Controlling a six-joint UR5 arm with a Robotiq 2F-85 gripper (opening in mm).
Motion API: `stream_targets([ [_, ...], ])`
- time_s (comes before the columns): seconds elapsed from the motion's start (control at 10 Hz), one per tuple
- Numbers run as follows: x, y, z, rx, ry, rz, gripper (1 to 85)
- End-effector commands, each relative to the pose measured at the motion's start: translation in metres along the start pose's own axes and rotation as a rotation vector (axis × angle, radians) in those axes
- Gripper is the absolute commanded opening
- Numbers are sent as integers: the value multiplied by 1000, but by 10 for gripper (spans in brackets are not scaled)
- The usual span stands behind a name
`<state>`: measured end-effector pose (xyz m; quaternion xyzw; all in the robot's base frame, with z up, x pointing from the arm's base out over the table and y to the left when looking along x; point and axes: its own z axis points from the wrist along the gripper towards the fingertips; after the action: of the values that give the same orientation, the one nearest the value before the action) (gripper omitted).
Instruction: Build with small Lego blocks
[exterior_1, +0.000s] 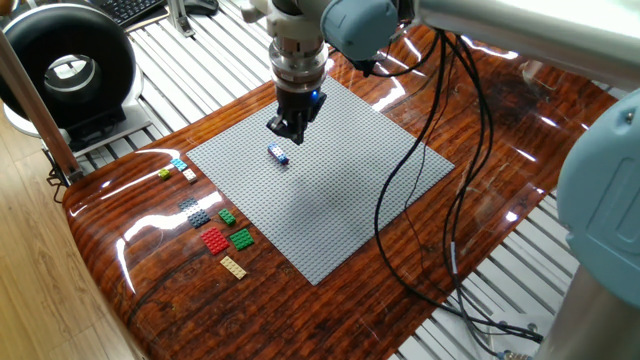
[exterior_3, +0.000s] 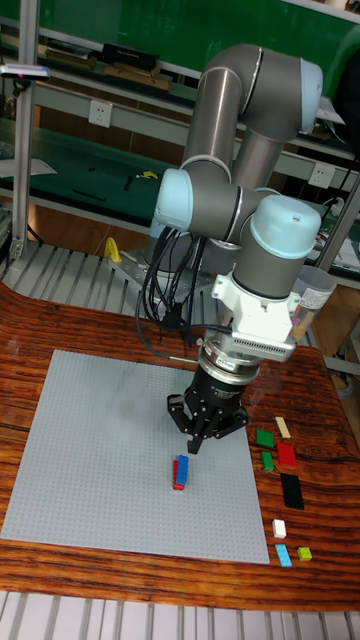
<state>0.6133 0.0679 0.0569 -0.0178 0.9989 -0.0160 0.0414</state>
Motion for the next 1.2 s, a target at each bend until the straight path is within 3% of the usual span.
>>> stream_targets([
  [0.0, 0, 2, -3, -11, 15, -64, 13],
  [0.2, -3, 4, -3, -18, 2, -55, 13],
  [0.6, -15, 28, 9, -37, -11, -19, 13],
  [0.8, -14, 20, 8, 7, 0, -46, 13],
  [1.1, -15, 26, 8, -18, -2, -87, 13],
])
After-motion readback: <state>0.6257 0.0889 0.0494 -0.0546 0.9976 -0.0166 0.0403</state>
